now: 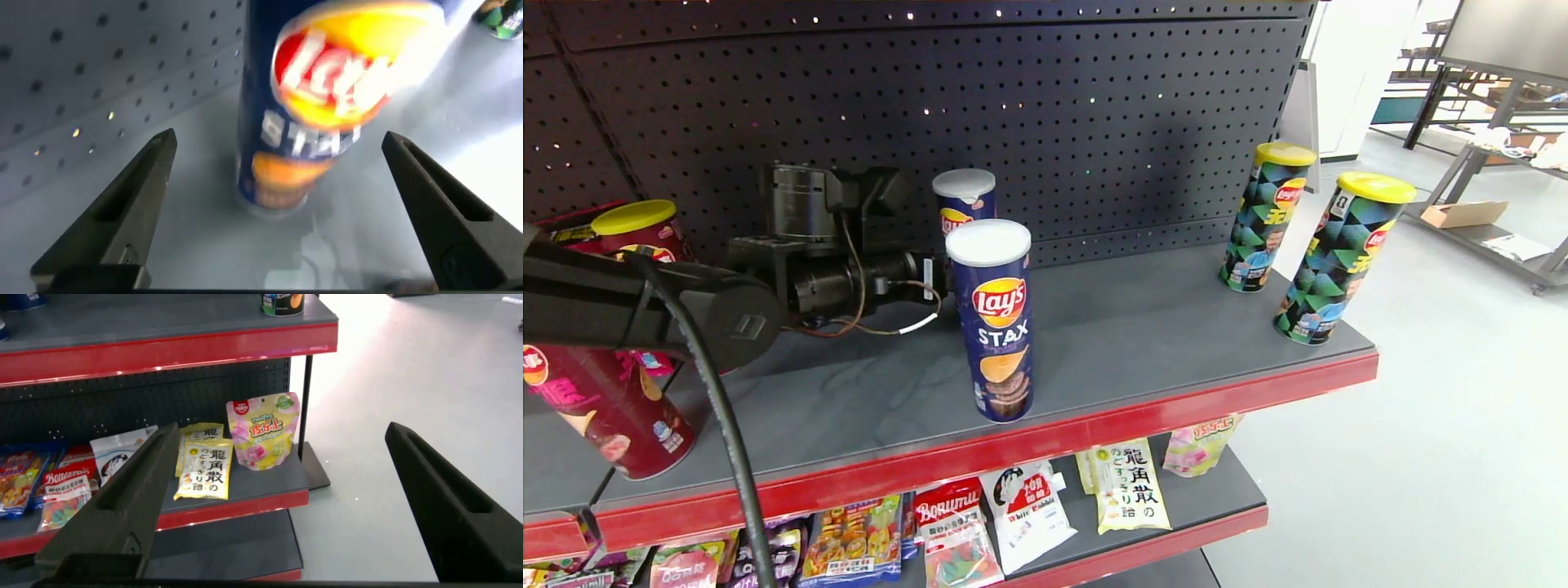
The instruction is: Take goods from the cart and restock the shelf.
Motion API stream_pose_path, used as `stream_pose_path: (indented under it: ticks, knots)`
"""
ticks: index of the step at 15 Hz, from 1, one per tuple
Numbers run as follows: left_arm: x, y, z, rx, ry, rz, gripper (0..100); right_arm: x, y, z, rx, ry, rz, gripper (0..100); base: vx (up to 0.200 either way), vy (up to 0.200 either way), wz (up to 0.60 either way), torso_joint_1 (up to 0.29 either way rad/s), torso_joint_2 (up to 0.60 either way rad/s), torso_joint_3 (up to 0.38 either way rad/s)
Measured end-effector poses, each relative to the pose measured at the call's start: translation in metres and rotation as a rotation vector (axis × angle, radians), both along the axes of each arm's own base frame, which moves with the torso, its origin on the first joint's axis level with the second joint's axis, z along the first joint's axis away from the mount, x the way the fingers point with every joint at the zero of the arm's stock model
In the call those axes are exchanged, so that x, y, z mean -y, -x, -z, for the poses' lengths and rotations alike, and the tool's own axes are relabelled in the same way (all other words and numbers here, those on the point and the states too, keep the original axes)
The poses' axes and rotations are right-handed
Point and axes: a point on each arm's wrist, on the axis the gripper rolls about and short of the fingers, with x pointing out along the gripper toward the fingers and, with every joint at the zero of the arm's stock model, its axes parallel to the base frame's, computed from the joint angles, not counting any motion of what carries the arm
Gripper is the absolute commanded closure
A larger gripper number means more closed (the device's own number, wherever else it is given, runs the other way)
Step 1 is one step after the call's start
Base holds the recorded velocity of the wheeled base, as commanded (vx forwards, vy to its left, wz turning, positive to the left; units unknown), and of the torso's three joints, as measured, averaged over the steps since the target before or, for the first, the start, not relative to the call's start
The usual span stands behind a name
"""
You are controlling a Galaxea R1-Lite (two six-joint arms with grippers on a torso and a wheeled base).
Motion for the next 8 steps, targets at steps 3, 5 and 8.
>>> stream_pose_path:
  ticks: [3, 5, 8]
  knots:
    - [-0.013, 0.016, -0.001, -0.019, -0.011, -0.021, 0, 0.000, 0.000, 0.000, 0.000, 0.000, 0.000, 0, 0.000, 0.000, 0.00, 0.000, 0.00, 0.000]
    - [-0.021, 0.030, -0.004, -0.048, -0.024, -0.030, 0, 0.000, 0.000, 0.000, 0.000, 0.000, 0.000, 0, 0.000, 0.000, 0.00, 0.000, 0.00, 0.000]
    - [-0.038, 0.066, -0.015, -0.067, -0.034, -0.046, 0, 0.000, 0.000, 0.000, 0.000, 0.000, 0.000, 0, 0.000, 0.000, 0.00, 0.000, 0.00, 0.000]
